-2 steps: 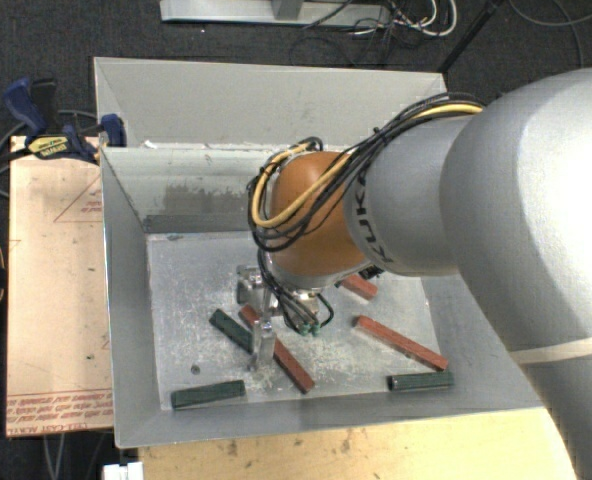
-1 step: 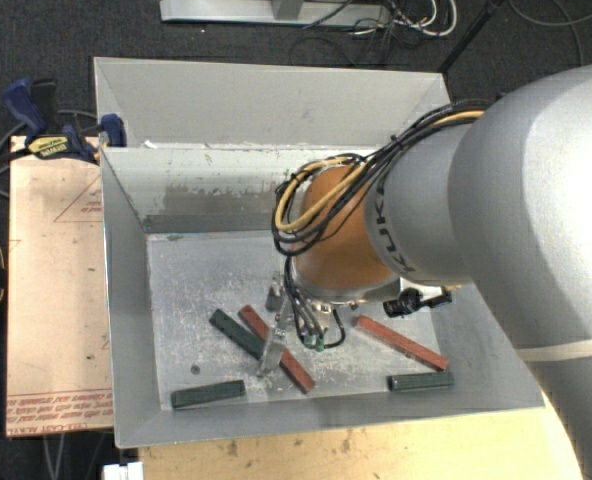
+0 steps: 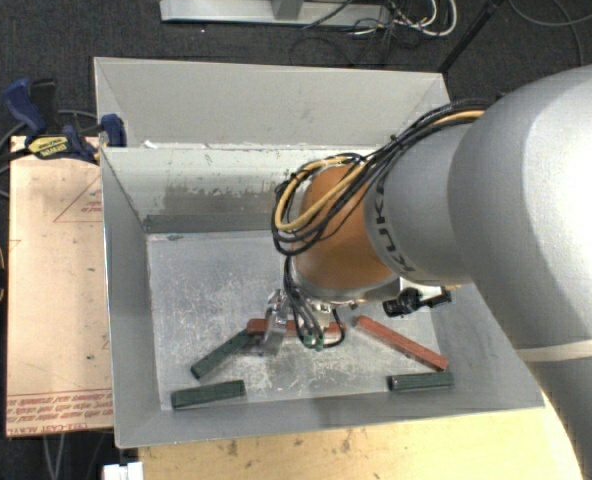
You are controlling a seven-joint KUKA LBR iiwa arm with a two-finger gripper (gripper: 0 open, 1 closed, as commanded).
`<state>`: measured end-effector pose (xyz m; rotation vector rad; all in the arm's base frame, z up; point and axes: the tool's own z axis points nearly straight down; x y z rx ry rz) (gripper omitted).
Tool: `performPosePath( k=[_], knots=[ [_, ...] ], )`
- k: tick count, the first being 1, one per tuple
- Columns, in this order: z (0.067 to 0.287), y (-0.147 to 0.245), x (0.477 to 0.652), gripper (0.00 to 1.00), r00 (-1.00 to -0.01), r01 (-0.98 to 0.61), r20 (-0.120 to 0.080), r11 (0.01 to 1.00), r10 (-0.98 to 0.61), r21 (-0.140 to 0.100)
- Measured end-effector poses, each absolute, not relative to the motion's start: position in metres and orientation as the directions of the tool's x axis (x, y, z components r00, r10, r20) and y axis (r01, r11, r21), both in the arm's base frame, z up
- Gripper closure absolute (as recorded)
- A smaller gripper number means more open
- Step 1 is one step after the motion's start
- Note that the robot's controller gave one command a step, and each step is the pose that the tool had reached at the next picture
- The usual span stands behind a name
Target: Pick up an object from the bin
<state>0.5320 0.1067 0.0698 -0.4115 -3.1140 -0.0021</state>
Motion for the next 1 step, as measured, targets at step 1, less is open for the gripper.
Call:
performPosePath(
  k=[1],
  knots=[
    [0.0697,0.1065,0.5321,0.0,-0.966,0.26,0.0,0.966,0.26,0.001]
  ],
)
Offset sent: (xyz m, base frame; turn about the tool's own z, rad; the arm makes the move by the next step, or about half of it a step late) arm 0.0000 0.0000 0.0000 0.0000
